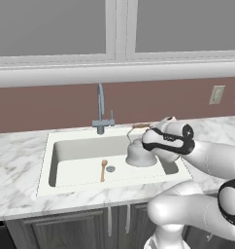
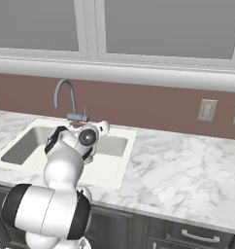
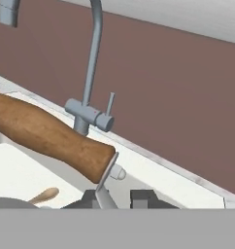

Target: Open the cabinet, pick the kettle from the cabinet, and place it in the sink.

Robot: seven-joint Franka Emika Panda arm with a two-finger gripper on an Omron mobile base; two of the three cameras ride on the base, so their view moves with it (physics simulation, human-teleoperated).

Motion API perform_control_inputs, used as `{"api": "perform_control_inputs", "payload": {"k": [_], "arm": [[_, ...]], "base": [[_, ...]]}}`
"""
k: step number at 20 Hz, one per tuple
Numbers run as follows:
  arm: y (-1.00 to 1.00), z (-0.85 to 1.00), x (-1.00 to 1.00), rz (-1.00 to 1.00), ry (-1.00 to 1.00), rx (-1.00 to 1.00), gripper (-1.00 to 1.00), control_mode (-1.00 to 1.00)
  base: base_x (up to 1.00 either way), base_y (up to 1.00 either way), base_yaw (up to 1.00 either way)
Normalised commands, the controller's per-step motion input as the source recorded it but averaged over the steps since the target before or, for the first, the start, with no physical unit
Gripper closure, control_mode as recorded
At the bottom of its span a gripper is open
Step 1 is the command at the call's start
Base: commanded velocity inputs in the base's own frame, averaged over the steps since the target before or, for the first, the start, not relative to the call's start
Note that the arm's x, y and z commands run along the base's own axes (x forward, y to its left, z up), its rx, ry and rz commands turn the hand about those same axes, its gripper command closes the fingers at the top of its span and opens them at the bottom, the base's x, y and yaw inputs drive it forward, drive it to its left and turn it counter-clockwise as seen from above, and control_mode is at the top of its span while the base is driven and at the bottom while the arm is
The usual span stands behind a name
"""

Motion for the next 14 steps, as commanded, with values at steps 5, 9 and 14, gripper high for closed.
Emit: {"api": "perform_control_inputs", "payload": {"k": [5,9,14], "arm": [[0.0,-0.21,0.08,-0.01,0.0,0.0,1.0,-1.0],[0.0,-0.21,0.08,-0.01,0.0,0.0,1.0,-1.0],[0.01,-0.18,0.13,-0.02,0.0,0.0,1.0,-1.0]], "base": [[0.0,0.0,0.0],[0.0,0.0,0.0],[0.0,0.0,0.0]]}}
